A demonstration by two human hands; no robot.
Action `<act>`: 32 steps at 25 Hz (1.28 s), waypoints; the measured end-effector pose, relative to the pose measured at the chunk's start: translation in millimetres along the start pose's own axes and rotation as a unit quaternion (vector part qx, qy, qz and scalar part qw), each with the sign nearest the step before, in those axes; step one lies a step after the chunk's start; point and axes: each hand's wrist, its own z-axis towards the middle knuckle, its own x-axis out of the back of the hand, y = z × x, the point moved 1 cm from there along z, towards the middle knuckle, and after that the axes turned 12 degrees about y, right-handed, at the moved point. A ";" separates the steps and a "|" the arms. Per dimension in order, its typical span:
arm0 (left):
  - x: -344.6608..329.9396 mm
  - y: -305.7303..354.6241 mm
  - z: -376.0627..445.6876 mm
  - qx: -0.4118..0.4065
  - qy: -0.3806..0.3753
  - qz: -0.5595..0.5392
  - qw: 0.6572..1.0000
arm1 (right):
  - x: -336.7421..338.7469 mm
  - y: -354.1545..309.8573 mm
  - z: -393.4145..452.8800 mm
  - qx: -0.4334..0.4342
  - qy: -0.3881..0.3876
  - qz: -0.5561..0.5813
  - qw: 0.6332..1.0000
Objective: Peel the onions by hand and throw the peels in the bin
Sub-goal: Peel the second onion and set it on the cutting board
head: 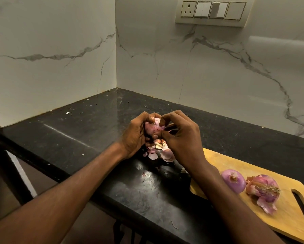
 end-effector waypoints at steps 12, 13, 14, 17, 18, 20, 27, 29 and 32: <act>1.0 -1.4 2.3 0.012 0.008 0.004 1.000 | 0.6 1.4 0.4 -0.009 -0.004 -0.002 1.000; 1.6 -1.6 2.4 0.013 0.017 0.008 1.000 | 1.0 0.3 -0.4 -0.007 -0.002 0.002 1.000; 2.1 -1.8 2.6 0.015 0.026 0.006 1.000 | 1.0 -0.5 -1.6 0.004 0.002 0.001 1.000; 4.1 -2.1 4.2 0.030 0.034 -0.020 0.999 | -2.0 -2.5 -3.8 0.052 0.017 -0.014 0.998; 5.2 -2.0 4.8 0.034 0.034 -0.026 0.998 | -3.2 -3.1 -3.7 0.061 0.019 -0.018 0.998; 5.6 -2.6 5.6 0.039 0.038 -0.024 0.998 | -4.8 -4.2 -2.2 0.063 0.019 -0.021 0.998; 2.4 -2.8 6.0 0.032 0.036 0.009 0.999 | -11.4 -4.6 -1.0 0.031 0.031 -0.020 0.999; 3.7 -3.9 6.5 0.028 0.029 0.005 0.999 | -12.8 -3.5 -0.7 0.024 0.032 -0.019 0.999; 3.8 -4.3 5.5 0.021 0.034 -0.018 0.999 | -12.9 -1.6 0.8 -0.002 0.027 -0.016 1.000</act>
